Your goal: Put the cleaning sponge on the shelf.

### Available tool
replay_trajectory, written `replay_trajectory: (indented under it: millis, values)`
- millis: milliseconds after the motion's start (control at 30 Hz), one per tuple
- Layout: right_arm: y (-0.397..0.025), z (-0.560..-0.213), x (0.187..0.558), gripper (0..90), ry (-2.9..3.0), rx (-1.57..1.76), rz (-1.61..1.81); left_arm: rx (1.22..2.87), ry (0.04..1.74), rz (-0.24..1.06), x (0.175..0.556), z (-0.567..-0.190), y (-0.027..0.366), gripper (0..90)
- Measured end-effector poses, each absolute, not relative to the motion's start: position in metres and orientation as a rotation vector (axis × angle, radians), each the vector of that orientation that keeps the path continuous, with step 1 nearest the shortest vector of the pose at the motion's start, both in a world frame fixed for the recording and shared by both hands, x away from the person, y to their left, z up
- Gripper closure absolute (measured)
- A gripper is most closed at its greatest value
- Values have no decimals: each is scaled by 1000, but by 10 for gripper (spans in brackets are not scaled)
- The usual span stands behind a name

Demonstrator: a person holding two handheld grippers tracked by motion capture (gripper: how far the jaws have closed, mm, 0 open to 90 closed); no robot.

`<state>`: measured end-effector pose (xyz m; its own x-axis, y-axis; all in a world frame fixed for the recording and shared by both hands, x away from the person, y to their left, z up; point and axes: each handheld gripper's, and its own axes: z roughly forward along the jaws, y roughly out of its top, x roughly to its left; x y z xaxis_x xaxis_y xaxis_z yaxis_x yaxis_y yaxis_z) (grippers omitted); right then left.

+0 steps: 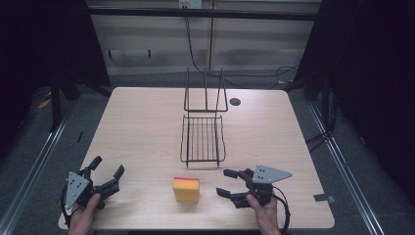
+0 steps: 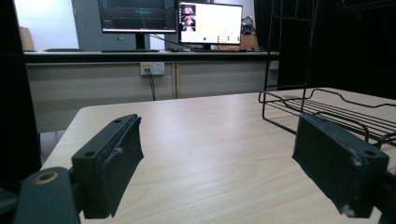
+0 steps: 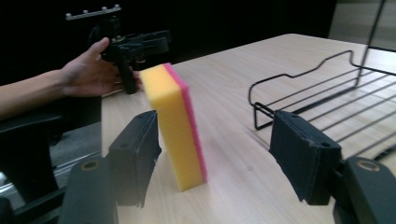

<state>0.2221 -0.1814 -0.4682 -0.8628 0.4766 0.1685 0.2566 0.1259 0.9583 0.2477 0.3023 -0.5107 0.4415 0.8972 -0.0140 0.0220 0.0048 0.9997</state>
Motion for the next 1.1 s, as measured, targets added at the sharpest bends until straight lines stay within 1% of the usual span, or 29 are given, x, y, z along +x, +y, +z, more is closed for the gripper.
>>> replay_trajectory:
  millis: [200, 367, 567, 600, 667, 700, 1100]
  values:
    - [-173, -469, 222, 330, 2267, 694, 1817, 1400, 884, 850, 248, -511, 302, 152]
    - [-162, -466, 226, 284, 2261, 685, 1828, 1399, 884, 850, 248, -511, 302, 153]
    - [-149, -465, 230, 303, 2312, 621, 1844, 1399, 884, 850, 248, -511, 302, 154]
    - [-146, -465, 231, 342, 2313, 602, 1853, 1397, 885, 849, 248, -511, 302, 154]
    - [-141, -464, 232, 350, 2314, 579, 1855, 1397, 884, 849, 248, -511, 302, 154]
    - [-137, -465, 234, 370, 2324, 546, 1858, 1402, 884, 852, 248, -511, 303, 154]
    - [-124, -469, 246, 380, 2367, 513, 1864, 1397, 885, 849, 248, -511, 302, 154]
